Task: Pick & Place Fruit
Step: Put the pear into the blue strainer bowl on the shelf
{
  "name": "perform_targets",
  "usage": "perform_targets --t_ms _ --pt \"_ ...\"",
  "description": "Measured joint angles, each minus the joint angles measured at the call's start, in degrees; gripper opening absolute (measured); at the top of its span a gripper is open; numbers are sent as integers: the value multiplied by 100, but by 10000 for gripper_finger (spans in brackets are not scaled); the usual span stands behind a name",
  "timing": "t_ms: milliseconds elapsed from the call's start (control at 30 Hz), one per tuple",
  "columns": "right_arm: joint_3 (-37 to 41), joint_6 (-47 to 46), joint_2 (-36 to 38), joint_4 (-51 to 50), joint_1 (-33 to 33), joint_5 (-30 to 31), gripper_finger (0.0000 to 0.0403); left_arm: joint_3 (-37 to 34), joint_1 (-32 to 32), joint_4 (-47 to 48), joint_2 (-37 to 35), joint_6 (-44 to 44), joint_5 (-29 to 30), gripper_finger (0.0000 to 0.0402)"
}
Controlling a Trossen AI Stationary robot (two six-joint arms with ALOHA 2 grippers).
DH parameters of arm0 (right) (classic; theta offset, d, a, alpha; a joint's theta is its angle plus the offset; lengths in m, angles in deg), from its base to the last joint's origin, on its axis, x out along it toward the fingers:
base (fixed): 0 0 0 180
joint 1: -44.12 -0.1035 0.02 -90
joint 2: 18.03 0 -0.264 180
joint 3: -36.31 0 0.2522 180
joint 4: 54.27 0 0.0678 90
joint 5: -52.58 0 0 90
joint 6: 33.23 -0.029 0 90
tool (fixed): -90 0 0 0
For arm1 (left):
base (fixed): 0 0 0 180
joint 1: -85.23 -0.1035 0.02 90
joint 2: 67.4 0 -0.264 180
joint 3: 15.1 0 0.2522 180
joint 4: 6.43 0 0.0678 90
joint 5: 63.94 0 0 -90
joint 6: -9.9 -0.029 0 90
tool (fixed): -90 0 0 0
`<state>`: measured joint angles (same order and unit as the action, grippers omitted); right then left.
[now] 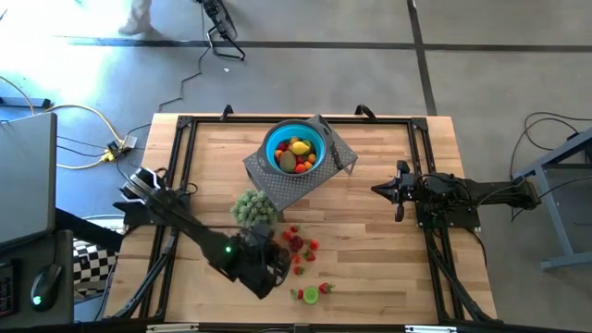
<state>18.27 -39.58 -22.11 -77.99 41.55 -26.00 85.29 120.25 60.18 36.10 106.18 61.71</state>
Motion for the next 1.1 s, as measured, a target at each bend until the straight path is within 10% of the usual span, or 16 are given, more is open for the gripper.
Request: perform_targets --t_ms 800,1100 --pt "2 13 0 0 0 -2 3 100 138 -570 896 1212 471 1" --pt "4 11 -67 9 -1 -5 3 464 135 662 1078 1938 93 0"
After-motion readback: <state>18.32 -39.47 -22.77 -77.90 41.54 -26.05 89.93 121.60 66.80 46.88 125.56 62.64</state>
